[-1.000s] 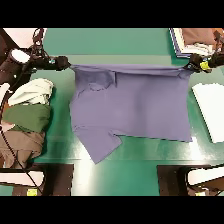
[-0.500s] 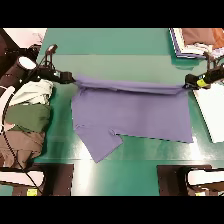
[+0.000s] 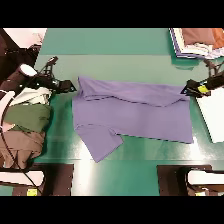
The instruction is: Fold the shirts.
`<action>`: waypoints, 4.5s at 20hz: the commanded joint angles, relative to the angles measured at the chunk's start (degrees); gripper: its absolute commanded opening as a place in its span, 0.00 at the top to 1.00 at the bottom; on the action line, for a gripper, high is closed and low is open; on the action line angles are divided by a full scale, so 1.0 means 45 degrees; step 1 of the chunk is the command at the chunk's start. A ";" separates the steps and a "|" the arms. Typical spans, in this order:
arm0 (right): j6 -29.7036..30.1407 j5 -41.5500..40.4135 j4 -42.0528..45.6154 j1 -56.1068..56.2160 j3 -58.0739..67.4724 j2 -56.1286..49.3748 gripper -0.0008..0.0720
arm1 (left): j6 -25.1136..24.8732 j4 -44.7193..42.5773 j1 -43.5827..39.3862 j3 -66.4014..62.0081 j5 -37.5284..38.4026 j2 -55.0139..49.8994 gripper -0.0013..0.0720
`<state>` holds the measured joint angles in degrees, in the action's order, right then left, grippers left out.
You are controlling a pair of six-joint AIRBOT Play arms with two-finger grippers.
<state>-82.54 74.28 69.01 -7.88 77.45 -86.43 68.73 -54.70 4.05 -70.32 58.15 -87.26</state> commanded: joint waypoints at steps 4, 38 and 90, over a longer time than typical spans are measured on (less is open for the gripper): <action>0.0413 0.1700 -0.0447 -0.1137 -0.1676 0.2691 0.49 | 0.1132 -0.0874 0.0622 0.3405 0.2084 0.3240 0.23; 0.1054 0.1574 0.0884 -0.6518 -0.9029 0.5017 0.26 | 0.0957 0.2540 -0.2667 0.9131 0.0199 0.6494 0.95; 0.0831 0.1379 -0.2924 -0.1302 0.2259 -0.2011 0.36 | 0.3400 -0.2229 -0.2662 0.0170 -0.1627 0.1681 0.32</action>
<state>-81.60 78.67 61.45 -12.47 85.38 -93.23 83.81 -64.71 -7.92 -68.36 48.64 -79.31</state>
